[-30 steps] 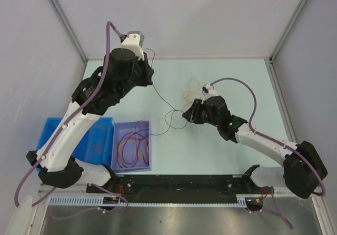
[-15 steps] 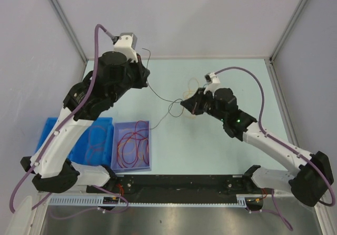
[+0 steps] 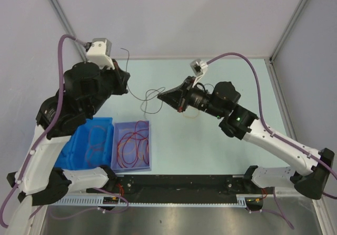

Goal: Untangle the cables

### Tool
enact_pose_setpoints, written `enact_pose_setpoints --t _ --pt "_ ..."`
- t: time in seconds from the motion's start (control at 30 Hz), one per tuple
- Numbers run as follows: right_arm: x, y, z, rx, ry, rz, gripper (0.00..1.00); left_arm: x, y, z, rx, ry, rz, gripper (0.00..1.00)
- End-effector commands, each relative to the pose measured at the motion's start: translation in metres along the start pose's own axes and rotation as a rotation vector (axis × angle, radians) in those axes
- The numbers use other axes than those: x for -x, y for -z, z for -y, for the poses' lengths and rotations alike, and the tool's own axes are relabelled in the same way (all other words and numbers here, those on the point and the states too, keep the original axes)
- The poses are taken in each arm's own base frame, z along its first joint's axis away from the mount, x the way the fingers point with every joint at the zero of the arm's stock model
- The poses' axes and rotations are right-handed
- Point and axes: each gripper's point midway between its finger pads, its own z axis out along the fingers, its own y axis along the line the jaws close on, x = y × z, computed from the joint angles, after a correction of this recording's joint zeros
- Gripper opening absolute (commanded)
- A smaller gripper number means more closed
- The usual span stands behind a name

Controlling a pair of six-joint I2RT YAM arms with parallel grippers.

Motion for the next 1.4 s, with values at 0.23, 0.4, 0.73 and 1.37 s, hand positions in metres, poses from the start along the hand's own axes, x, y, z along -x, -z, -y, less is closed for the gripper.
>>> enact_pose_setpoints --t 0.23,0.4,0.73,1.37 --pt "-0.025 -0.065 -0.102 0.238 0.100 -0.071 0.00 -0.015 0.062 -0.084 0.259 -0.031 0.043 0.00" --pt "-0.058 -0.095 -0.142 0.303 0.146 -0.153 0.00 -0.038 0.082 -0.119 0.380 -0.009 0.046 0.01" --pt "-0.086 -0.132 -0.192 0.391 0.187 -0.195 0.00 -0.034 0.122 -0.148 0.425 0.048 0.143 0.00" --pt "-0.043 -0.171 -0.226 0.511 0.175 -0.066 0.00 -0.017 0.151 -0.173 0.488 0.046 0.260 0.00"
